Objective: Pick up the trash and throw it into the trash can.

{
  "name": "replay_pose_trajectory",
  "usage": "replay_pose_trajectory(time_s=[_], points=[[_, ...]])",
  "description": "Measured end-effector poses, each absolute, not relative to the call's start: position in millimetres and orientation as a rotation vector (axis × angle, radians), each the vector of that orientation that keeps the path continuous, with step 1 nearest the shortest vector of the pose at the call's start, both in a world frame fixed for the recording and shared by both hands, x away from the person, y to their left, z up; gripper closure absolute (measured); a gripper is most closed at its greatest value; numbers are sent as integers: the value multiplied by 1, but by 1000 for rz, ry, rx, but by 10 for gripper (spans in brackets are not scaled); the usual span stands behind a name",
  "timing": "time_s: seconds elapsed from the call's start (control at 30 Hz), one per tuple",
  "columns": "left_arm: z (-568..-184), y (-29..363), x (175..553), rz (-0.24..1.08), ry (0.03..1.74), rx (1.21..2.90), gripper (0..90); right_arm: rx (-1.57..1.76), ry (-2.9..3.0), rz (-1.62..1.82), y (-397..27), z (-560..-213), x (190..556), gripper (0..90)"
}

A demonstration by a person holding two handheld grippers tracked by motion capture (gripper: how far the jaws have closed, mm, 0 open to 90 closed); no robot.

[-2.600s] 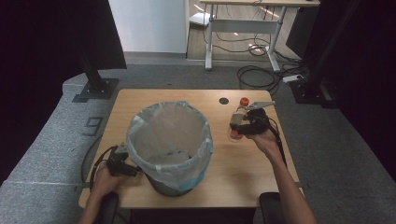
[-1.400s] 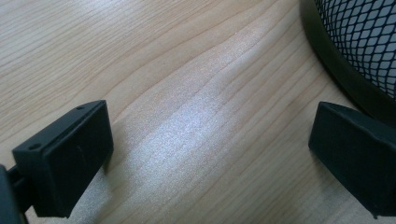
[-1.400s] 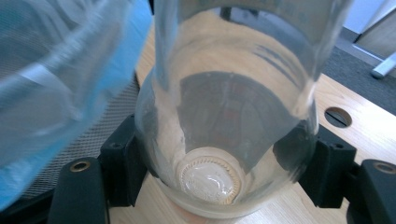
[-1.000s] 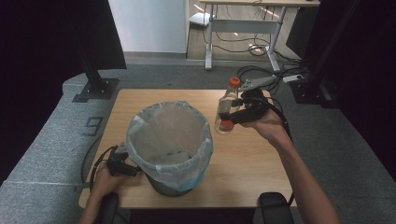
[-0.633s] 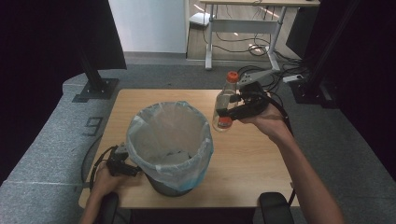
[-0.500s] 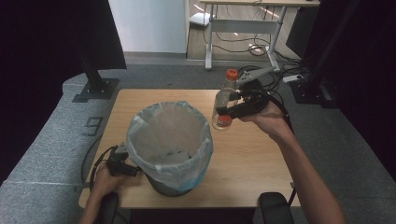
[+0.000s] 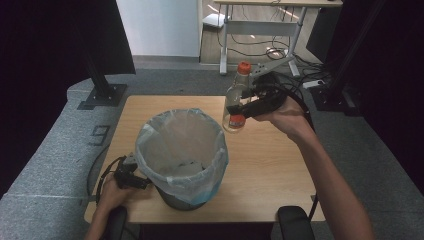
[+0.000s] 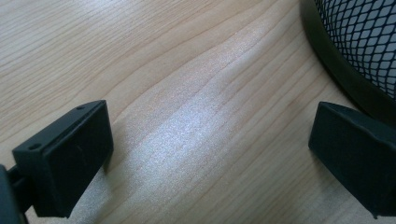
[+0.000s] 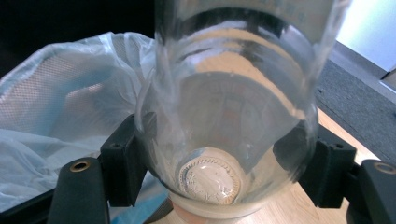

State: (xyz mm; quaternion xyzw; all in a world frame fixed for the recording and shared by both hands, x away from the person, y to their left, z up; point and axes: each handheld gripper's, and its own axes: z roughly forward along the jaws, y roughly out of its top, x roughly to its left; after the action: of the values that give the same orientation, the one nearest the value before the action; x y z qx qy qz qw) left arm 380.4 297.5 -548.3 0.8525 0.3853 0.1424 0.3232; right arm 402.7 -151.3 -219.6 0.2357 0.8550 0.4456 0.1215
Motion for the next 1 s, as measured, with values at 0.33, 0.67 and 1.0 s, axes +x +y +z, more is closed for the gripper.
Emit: replay_pose_trajectory(time_s=[0.33, 0.67, 1.0], points=[[-548, 298, 380, 374, 1011, 2237, 0, 591, 2535, 1320, -125, -206, 399, 276], [-548, 298, 380, 374, 1011, 2237, 0, 523, 2572, 1340, -93, -208, 400, 276], [-548, 298, 380, 374, 1011, 2237, 0, 460, 2607, 1323, -63, -225, 403, 276]])
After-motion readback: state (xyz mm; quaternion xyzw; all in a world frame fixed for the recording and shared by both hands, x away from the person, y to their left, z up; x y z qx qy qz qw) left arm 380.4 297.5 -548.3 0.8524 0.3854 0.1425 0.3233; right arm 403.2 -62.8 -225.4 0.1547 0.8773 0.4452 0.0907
